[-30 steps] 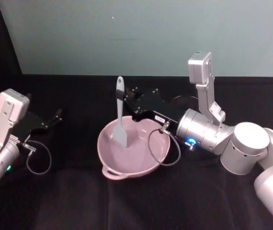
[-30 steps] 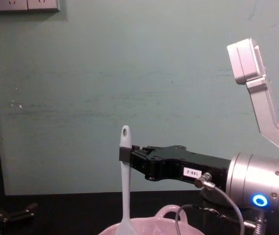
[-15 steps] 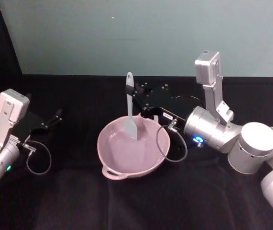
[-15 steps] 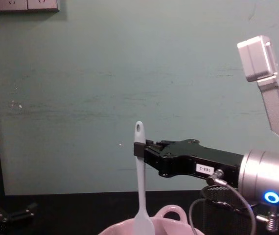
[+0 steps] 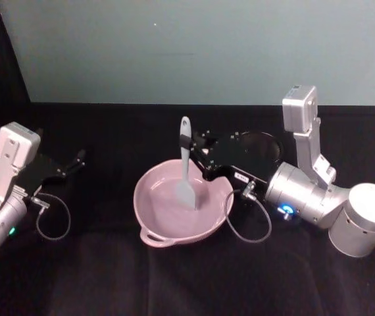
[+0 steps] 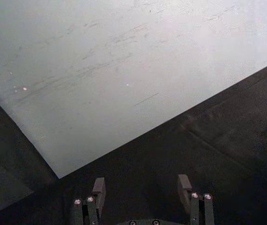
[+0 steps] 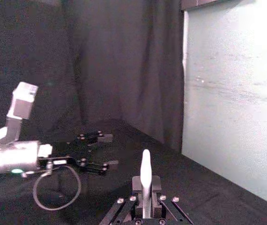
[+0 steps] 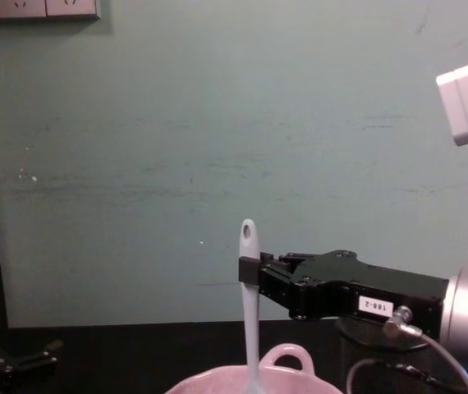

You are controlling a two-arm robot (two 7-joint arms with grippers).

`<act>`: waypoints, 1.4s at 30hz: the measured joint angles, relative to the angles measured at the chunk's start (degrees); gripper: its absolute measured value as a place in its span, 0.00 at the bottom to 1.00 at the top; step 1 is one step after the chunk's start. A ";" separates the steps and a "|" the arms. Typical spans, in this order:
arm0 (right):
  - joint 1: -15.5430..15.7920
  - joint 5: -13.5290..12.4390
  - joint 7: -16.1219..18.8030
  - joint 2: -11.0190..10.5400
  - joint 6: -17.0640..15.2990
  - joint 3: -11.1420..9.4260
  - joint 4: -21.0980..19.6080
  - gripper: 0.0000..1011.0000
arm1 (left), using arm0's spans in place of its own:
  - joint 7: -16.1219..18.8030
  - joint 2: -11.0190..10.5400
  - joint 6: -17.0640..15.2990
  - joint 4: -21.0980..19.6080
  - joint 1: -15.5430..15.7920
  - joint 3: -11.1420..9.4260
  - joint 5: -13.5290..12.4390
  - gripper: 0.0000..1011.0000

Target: Use the one hand to pick up the spoon and stir the clear water in the bowl.

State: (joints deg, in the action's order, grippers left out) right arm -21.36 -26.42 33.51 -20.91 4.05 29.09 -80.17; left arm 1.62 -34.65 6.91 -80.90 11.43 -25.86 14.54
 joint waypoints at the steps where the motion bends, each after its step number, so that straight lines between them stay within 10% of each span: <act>1: 0.25 -0.27 0.19 -0.11 -0.17 0.00 -0.34 0.11 | 0.00 0.00 0.00 0.00 0.01 0.00 0.00 1.00; 24: -2.04 -1.59 0.69 3.71 0.75 2.62 3.56 0.11 | 0.00 0.00 0.00 0.00 0.00 0.00 0.00 1.00; 42: -1.50 3.85 -5.60 5.16 6.61 -1.43 6.16 0.11 | 0.00 0.00 0.00 0.00 0.00 0.00 0.00 1.00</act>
State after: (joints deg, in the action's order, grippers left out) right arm -22.87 -22.57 27.91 -15.75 10.66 27.66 -74.00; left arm 1.62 -34.65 6.91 -80.90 11.43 -25.86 14.54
